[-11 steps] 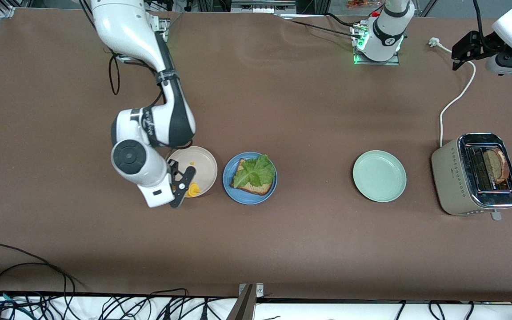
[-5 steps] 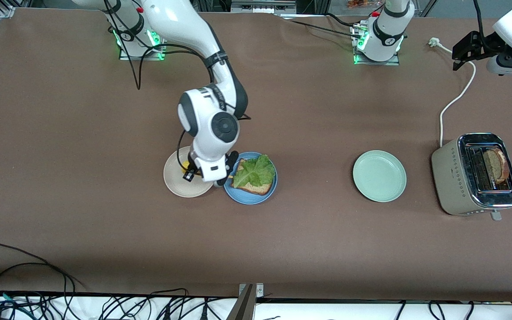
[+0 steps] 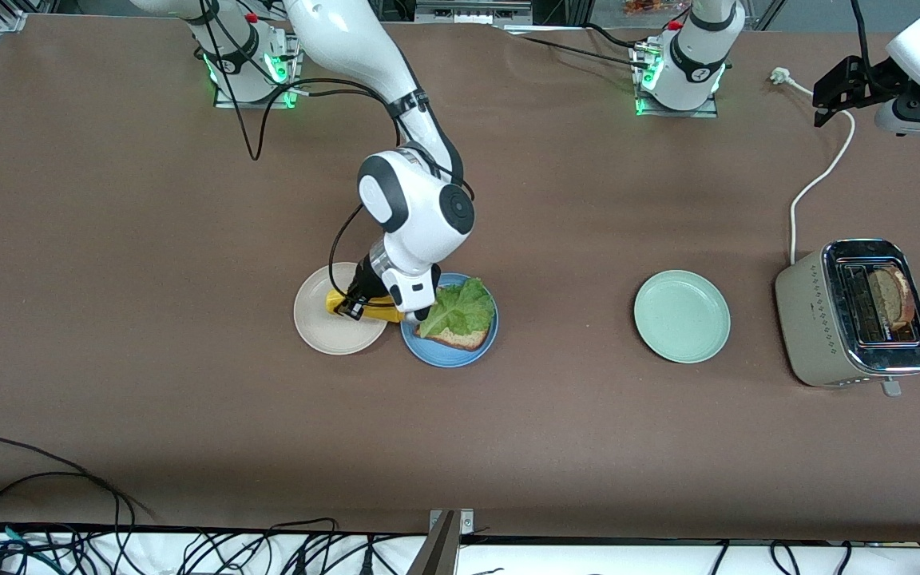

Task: Make sandwich in blue plate with both arms

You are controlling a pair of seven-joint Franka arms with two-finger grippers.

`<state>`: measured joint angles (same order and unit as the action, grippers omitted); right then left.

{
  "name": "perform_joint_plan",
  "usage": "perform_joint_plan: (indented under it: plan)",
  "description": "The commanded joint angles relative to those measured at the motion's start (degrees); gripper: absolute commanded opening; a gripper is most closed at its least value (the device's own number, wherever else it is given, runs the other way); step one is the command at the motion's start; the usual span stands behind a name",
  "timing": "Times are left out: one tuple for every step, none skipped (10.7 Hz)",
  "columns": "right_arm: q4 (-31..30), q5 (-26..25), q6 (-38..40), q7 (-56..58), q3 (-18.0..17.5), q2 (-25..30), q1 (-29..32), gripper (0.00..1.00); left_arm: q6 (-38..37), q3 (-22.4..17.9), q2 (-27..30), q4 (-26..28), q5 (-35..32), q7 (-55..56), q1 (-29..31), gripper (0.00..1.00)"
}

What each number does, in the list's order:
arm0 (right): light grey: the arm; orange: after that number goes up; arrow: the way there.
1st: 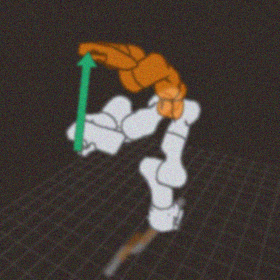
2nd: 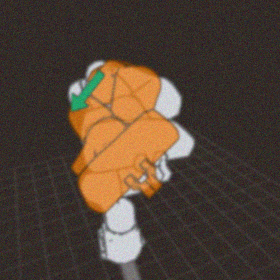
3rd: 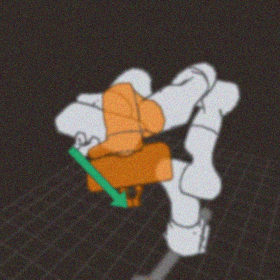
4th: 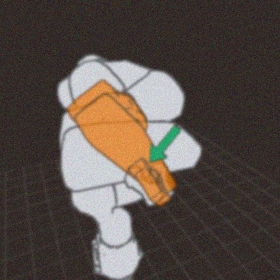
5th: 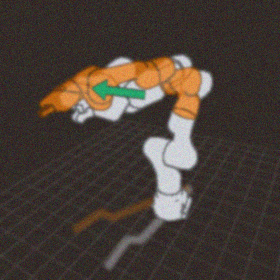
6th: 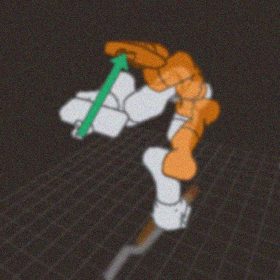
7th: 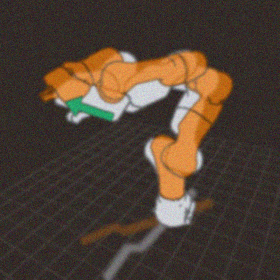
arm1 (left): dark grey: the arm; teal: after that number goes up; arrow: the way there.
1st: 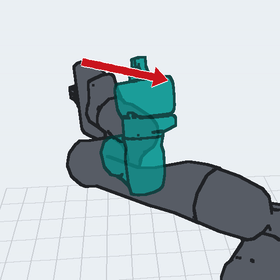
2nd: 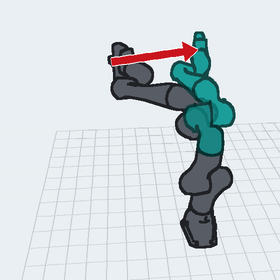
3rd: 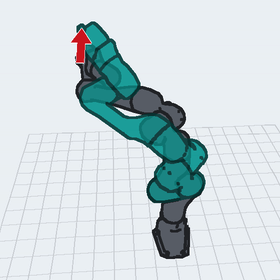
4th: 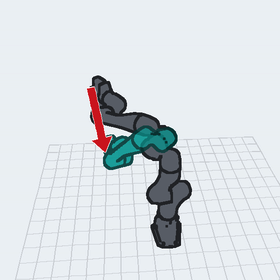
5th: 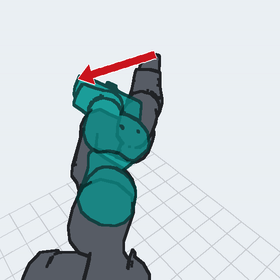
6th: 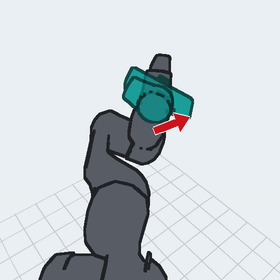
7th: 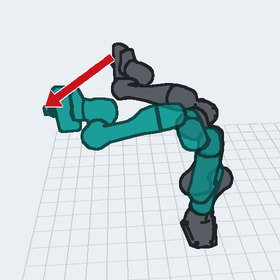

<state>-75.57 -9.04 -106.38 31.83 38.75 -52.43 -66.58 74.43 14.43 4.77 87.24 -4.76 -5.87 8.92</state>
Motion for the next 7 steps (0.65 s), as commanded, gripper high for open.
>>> perform_joint_plan:
  plan:
    - [1.2,-7.5,1.2,-3.8,-1.2,-3.3,-1.2,0.00,-0.5,0.1,0.0,-0.9,1.0,0.4,0.5,1.00]
    - [1.0,-10.8,1.4,-7.3,-3.1,-3.8,-1.4,0.00,-0.5,0.2,0.0,-0.9,1.0,0.4,0.5,1.00]
    - [0.9,-13.5,2.0,-10.2,-5.1,-4.2,-1.4,0.00,-0.5,0.2,0.0,-0.9,1.0,0.4,0.5,1.00]
    - [0.9,-14.4,2.1,-11.0,-5.7,-4.5,-1.4,0.00,-0.5,0.2,-0.1,-0.9,1.0,0.4,0.5,1.00]
    - [0.9,-14.6,2.1,-11.1,-5.8,-4.6,-1.4,0.00,-0.5,0.2,-0.1,-0.9,1.0,0.4,0.5,1.00]
    - [0.9,-15.0,2.1,-11.2,-5.8,-4.8,-1.4,0.00,-0.5,0.2,-0.1,-0.9,1.0,0.4,0.5,1.00]
    - [0.9,-16.2,2.7,-11.9,-6.0,-4.8,-1.4,0.00,-0.5,0.2,-0.1,-0.9,1.0,0.4,0.5,1.00]
